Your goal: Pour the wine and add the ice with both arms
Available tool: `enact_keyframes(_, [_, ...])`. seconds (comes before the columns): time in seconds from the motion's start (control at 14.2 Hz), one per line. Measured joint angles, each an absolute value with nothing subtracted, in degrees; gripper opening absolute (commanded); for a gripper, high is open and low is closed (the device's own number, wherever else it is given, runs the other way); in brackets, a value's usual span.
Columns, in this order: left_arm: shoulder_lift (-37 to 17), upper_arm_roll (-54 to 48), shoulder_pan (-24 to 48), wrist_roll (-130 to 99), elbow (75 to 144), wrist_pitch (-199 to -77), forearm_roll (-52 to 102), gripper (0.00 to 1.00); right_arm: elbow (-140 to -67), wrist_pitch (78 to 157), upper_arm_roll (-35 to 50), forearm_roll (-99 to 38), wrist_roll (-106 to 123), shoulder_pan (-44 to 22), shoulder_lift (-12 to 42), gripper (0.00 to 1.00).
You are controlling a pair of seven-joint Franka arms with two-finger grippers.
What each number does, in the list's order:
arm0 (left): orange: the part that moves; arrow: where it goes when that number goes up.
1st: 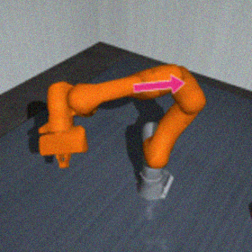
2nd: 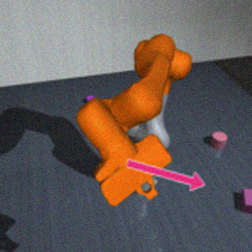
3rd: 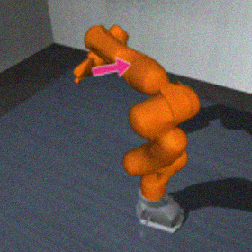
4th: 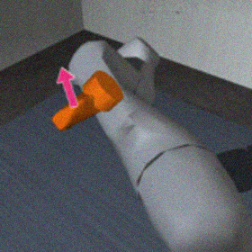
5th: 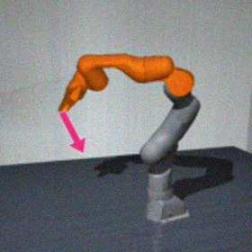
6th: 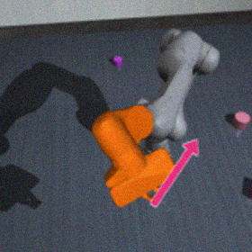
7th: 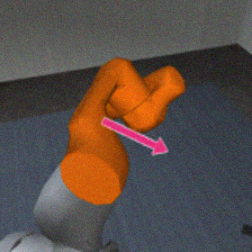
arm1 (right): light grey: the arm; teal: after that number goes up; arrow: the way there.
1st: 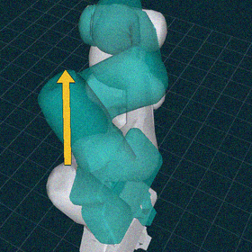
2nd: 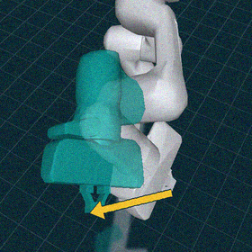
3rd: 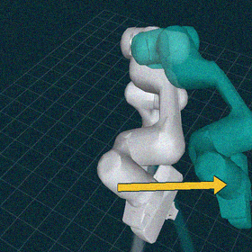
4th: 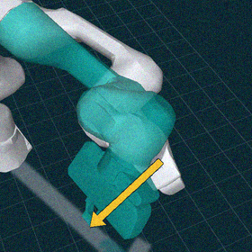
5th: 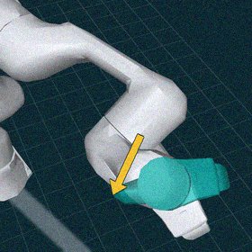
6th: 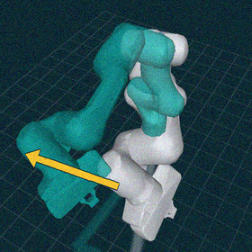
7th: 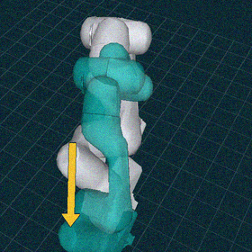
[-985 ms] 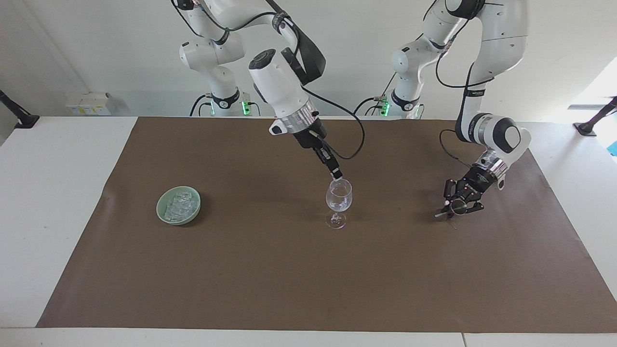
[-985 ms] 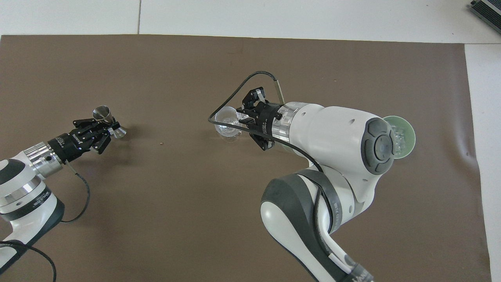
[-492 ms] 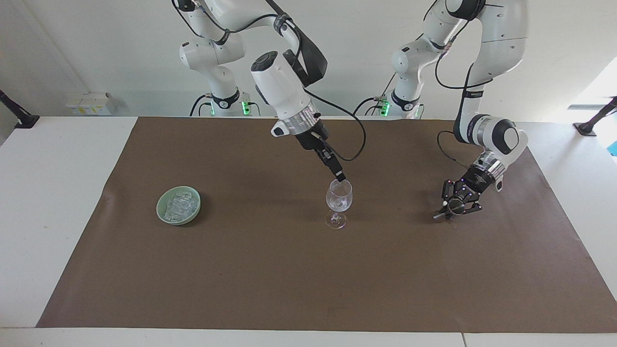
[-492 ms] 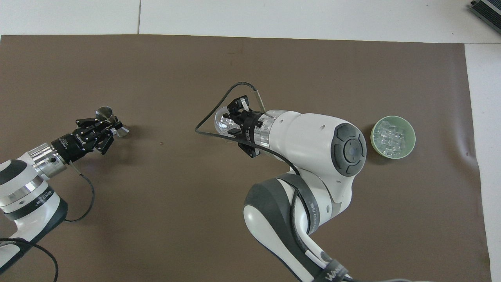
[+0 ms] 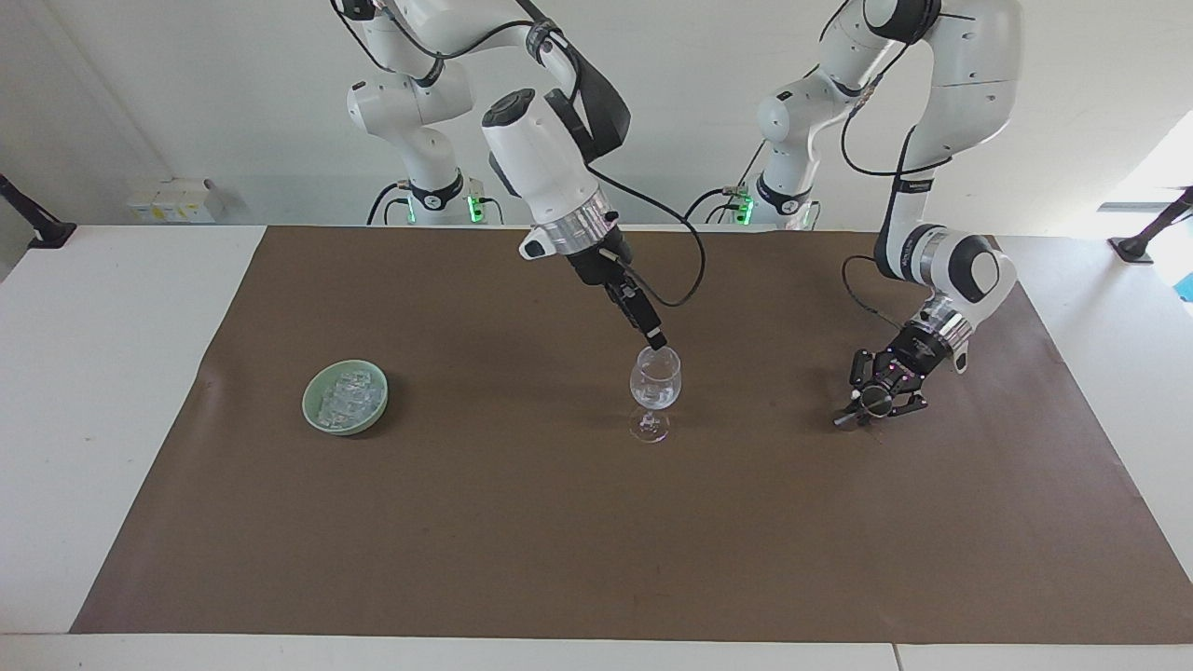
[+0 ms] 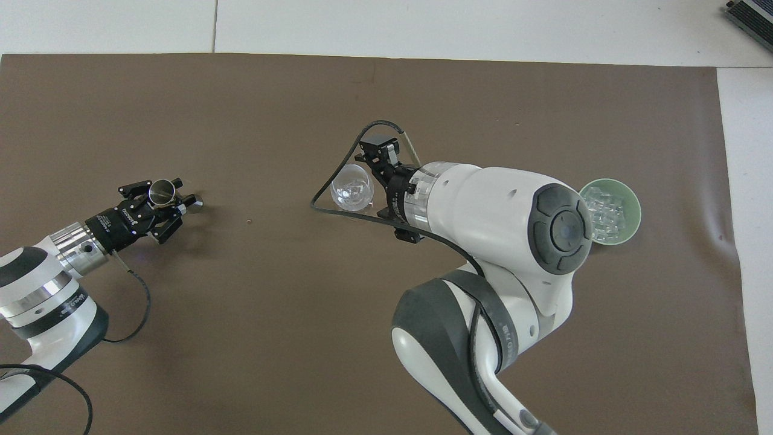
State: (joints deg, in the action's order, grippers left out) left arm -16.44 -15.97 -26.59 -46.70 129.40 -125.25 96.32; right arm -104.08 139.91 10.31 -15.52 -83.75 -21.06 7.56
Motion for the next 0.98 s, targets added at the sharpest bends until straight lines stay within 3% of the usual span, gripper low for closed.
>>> enact_keyframes(0.21, [-16.45,-15.97,-26.59,-46.65,129.40,-125.20,96.36,0.60,-104.14,126.86,10.18,-8.10,-81.85,-17.78,2.14,1.00])
enact_keyframes(0.28, [-16.45,-15.97,-26.59,-46.64,129.40,-125.20,96.36,0.65,-104.18,121.79,10.14,-5.99,-79.23,-16.79,0.40,1.00])
enact_keyframes(0.35, [-16.45,-15.97,-26.59,-46.62,129.40,-125.20,96.37,1.00,-104.22,117.01,10.14,-4.51,-75.75,-15.77,-1.18,1.00])
enact_keyframes(0.7, [-16.44,-15.72,-26.69,-46.29,129.26,-125.07,96.37,1.00,-104.48,102.30,9.95,-2.35,-51.64,-9.75,-5.14,1.00])
enact_keyframes(0.98, [-16.08,-15.16,-26.85,-45.60,127.93,-124.94,88.82,1.00,-104.45,100.55,9.90,1.55,-33.16,-6.16,-5.64,1.00])
